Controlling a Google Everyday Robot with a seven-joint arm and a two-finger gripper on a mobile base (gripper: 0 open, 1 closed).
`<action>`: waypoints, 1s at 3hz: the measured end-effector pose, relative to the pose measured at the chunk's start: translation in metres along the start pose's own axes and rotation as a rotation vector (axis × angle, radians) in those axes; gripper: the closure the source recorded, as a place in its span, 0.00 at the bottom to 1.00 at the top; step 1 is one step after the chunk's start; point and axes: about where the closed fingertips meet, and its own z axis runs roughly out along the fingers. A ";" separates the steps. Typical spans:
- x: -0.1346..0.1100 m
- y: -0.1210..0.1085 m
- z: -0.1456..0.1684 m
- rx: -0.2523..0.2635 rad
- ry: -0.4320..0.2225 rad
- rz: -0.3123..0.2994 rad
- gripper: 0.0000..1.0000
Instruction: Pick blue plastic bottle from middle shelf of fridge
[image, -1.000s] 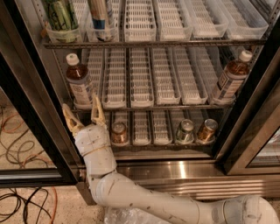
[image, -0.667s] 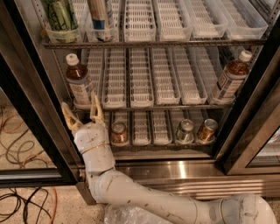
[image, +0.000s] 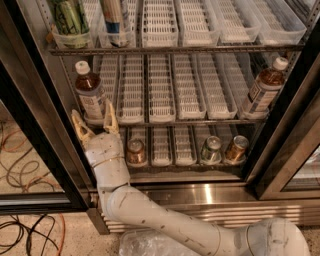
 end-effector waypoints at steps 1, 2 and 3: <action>-0.002 -0.006 0.029 -0.004 -0.029 -0.011 0.36; 0.005 -0.006 0.037 -0.007 -0.018 -0.010 0.35; 0.013 -0.008 0.046 0.000 -0.007 -0.015 0.35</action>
Offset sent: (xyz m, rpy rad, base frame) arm 0.0246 0.0015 0.0196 -0.0072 -0.0456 -0.0008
